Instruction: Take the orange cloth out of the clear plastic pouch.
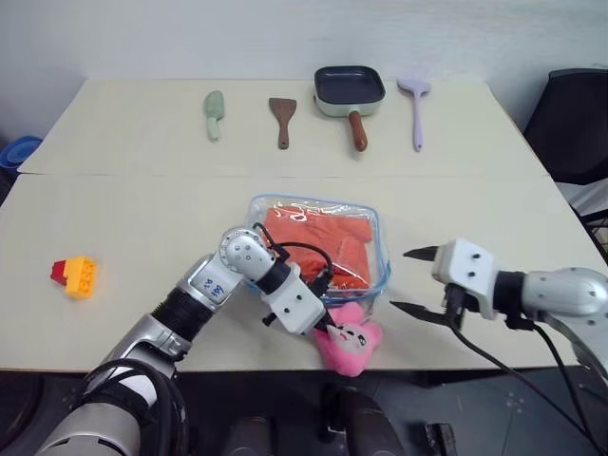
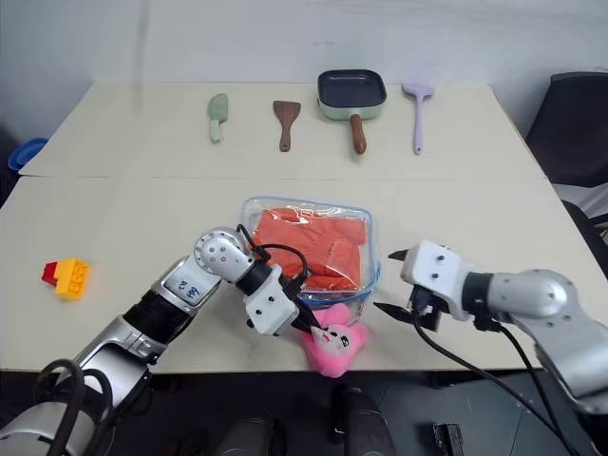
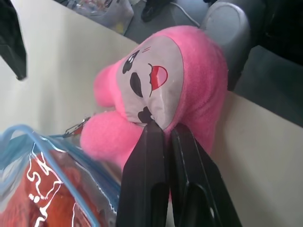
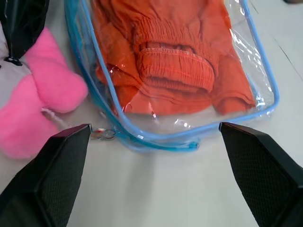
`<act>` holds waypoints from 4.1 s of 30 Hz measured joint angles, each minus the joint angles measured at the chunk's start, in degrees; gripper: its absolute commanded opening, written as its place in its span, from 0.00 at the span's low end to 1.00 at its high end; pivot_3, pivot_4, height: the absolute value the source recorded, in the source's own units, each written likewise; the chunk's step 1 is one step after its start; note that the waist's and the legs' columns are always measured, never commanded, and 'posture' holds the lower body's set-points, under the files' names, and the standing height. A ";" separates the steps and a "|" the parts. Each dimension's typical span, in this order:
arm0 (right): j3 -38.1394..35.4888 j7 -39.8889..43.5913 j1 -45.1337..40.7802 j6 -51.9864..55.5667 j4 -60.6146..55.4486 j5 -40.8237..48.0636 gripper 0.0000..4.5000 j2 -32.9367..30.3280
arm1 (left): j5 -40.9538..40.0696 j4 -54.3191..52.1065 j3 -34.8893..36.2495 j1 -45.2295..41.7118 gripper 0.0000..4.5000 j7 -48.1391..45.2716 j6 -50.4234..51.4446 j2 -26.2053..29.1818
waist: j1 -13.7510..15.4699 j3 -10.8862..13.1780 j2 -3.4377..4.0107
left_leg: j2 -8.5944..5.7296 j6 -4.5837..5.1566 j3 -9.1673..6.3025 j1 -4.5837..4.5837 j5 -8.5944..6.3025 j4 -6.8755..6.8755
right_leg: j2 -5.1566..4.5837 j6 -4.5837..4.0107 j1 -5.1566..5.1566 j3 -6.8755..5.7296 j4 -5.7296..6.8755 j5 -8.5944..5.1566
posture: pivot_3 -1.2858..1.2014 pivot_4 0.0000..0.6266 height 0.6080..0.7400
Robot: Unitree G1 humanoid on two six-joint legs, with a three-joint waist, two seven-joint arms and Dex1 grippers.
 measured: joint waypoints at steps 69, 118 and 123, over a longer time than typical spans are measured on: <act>-14.96 6.57 11.97 -22.41 9.64 0.06 0.98 -2.00 | -27.12 -11.44 43.73 30.61 0.78 12.52 49.12 29.10 | 0.01 0.04 0.09 | 0.15 -0.17 0.06 0.07 0.02 0.00 | -0.17 -0.15 -0.13 -0.07 0.31 -0.09 | 0.52 0.24 1.00; -10.71 -14.64 14.45 13.57 -18.43 19.38 0.98 9.33 | -11.74 -6.77 18.83 3.45 0.00 24.37 48.24 -2.84 | 0.24 0.00 0.05 | 0.00 -0.13 -0.12 -0.03 0.09 0.02 | -0.06 -0.05 -0.05 0.00 0.44 -0.04 | 0.52 0.24 1.00; -5.24 -17.65 12.11 13.67 -17.26 14.33 0.68 12.22 | -14.71 -11.02 20.57 2.24 0.00 29.02 56.36 -5.65 | -0.61 0.00 0.05 | 0.06 -0.22 -0.04 0.05 0.11 -0.03 | -0.05 -0.08 -0.09 0.03 0.53 -0.06 | 0.52 0.24 1.00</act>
